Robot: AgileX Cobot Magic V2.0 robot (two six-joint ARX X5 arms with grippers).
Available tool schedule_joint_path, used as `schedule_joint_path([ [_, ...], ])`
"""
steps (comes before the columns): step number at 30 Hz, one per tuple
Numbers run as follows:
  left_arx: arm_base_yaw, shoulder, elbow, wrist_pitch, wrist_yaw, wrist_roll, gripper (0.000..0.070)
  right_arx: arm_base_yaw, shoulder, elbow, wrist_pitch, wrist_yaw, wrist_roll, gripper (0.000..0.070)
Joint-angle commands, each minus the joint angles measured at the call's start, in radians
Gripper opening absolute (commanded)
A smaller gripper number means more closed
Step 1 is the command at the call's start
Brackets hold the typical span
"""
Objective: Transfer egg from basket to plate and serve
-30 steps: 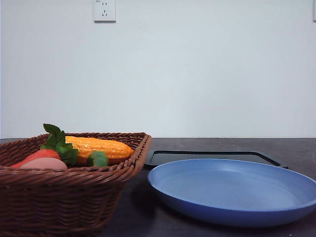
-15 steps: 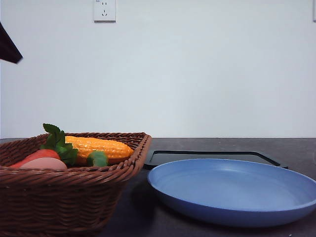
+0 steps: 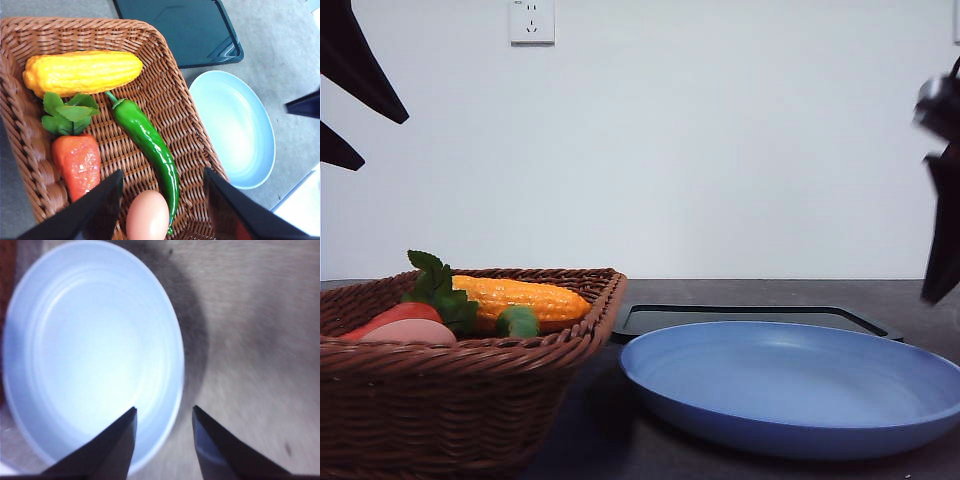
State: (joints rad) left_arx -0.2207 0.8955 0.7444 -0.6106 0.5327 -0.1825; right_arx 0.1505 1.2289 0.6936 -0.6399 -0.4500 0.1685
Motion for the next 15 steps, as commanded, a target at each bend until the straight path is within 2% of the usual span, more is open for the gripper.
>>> schedule_joint_path([
  [1, -0.003, 0.006, 0.016, 0.004, 0.009, 0.005, 0.0330, 0.009, 0.040, -0.007, 0.032, -0.002, 0.003, 0.0230],
  [8, -0.003, 0.006, 0.016, 0.004, 0.009, 0.006, 0.0327, 0.032, 0.156, -0.008, 0.123, -0.008, 0.015, 0.0219],
  [13, -0.003, 0.006, 0.016, 0.005, 0.009, 0.006, 0.0325, 0.037, 0.206, -0.008, 0.135, -0.024, 0.015, 0.0124],
  [15, -0.003, 0.006, 0.016, 0.005, 0.009, 0.006, 0.0325, 0.037, 0.209, -0.008, 0.141, -0.020, 0.014, 0.0065],
])
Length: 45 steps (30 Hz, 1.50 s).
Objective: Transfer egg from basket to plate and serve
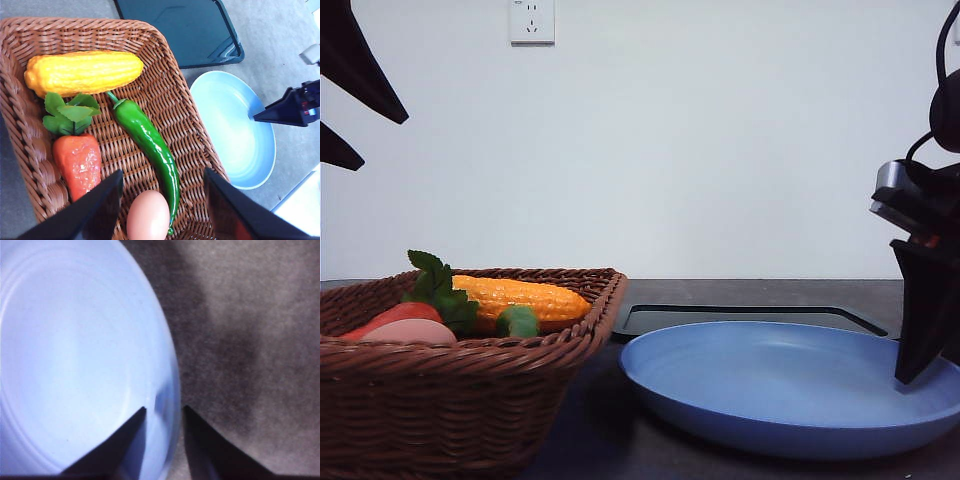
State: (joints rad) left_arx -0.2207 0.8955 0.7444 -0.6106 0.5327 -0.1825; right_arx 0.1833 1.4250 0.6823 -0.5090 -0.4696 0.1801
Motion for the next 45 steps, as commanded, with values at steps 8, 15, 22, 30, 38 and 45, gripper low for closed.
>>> schedule_joint_path([
  [8, -0.005, 0.006, 0.016, 0.005, 0.023, 0.009, 0.0333, 0.004, -0.034, 0.003, -0.014, -0.001, 0.003, 0.0000],
  [15, -0.064, 0.006, 0.017, -0.010, 0.084, 0.013, 0.0384, 0.001, -0.204, 0.004, -0.084, 0.052, 0.003, 0.0000],
  [22, -0.226, 0.033, 0.062, -0.102, -0.097, 0.046, 0.0386, -0.062, -0.394, 0.004, -0.185, 0.160, -0.009, 0.0000],
  [30, -0.404, 0.169, 0.132, -0.183, -0.367, 0.068, 0.0396, -0.158, -0.562, 0.007, -0.219, 0.154, -0.008, 0.0000],
  [38, -0.475, 0.338, 0.136, -0.179, -0.434, 0.068, 0.0398, -0.174, -0.657, 0.013, -0.237, 0.152, -0.009, 0.0000],
  [45, -0.482, 0.451, 0.136, -0.154, -0.434, 0.070, 0.0398, -0.174, -0.682, 0.013, -0.256, 0.134, -0.008, 0.0000],
])
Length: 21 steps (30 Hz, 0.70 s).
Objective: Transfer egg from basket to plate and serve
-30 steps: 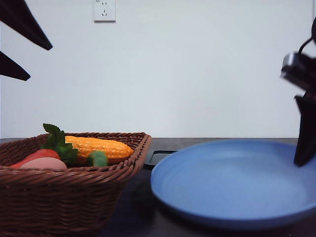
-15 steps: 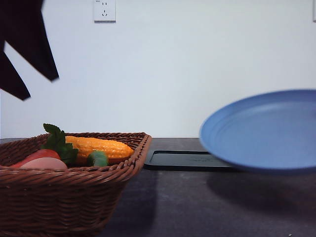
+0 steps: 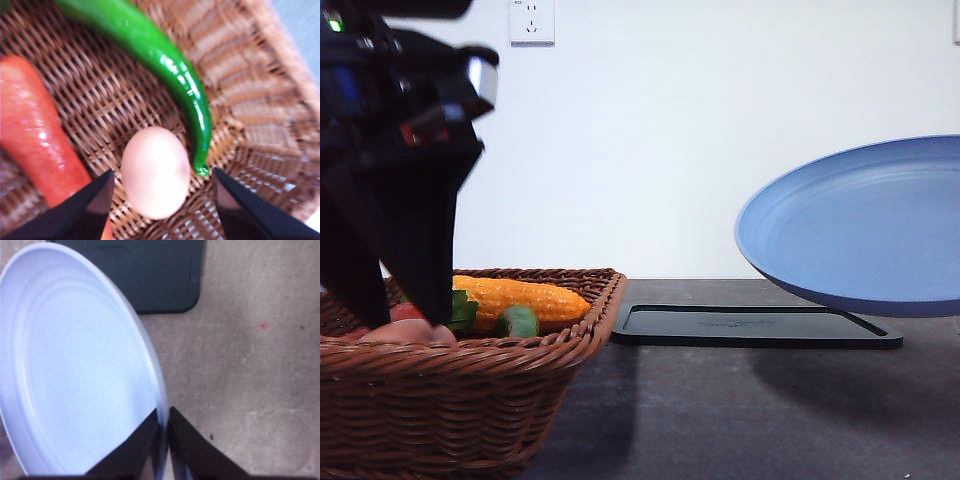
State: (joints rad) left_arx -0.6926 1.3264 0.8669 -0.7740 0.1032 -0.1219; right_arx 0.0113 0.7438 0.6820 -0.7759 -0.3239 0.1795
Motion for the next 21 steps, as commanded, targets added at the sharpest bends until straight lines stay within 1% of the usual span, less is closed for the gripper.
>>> schedule_joint_path([
  [1, -0.010, 0.033, 0.014, 0.013, -0.004, 0.010, 0.0398, -0.002, -0.002, 0.014, 0.011, -0.017, -0.008, 0.0000],
  [10, -0.010, 0.117, 0.014, 0.040, -0.003, 0.019, 0.0398, -0.002, -0.002, 0.014, 0.011, -0.020, -0.008, 0.0000],
  [17, -0.010, 0.125, 0.014, 0.034, -0.004, 0.032, 0.0388, -0.002, -0.002, 0.014, 0.012, -0.020, -0.008, 0.0000],
  [19, -0.010, 0.125, 0.014, 0.033, -0.004, 0.032, 0.0359, -0.002, -0.002, 0.014, 0.012, -0.021, -0.008, 0.0000],
  [21, -0.010, 0.125, 0.014, 0.032, -0.004, 0.032, 0.0302, -0.002, -0.002, 0.014, 0.012, -0.027, -0.008, 0.0000],
])
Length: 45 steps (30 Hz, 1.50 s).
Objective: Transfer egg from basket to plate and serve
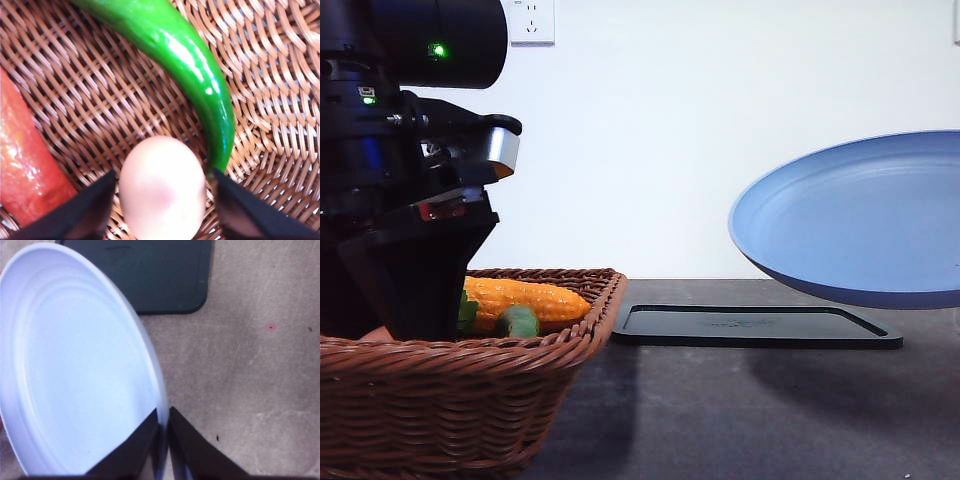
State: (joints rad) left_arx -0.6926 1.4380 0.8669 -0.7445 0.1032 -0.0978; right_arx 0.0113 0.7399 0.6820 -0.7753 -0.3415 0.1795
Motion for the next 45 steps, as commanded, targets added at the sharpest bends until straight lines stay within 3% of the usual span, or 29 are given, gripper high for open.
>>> schedule_joint_path([
  [1, -0.010, 0.013, 0.014, 0.001, -0.004, 0.008, 0.0272, -0.002, 0.002, 0.014, 0.012, -0.016, -0.008, 0.0000],
  [4, -0.010, 0.013, 0.014, -0.010, -0.004, 0.008, 0.0210, -0.002, 0.002, 0.014, 0.014, -0.030, -0.007, 0.0000],
  [11, -0.010, 0.013, 0.014, -0.018, -0.004, 0.008, 0.0137, -0.002, 0.002, 0.014, 0.031, -0.058, -0.004, 0.0000],
  [19, -0.010, -0.024, 0.096, -0.067, -0.023, 0.008, 0.0137, 0.000, 0.006, 0.014, 0.078, -0.135, 0.029, 0.0000],
  [28, -0.015, -0.154, 0.349, -0.146, -0.025, 0.002, 0.0137, 0.002, 0.081, 0.014, 0.094, -0.205, 0.084, 0.0000],
  [35, -0.092, -0.192, 0.460, -0.050, -0.023, -0.008, 0.0137, 0.062, 0.160, 0.014, 0.086, -0.278, 0.103, 0.0000],
  [45, -0.242, -0.073, 0.460, 0.022, -0.022, -0.015, 0.0137, 0.169, 0.246, 0.014, 0.078, -0.281, 0.108, 0.0000],
])
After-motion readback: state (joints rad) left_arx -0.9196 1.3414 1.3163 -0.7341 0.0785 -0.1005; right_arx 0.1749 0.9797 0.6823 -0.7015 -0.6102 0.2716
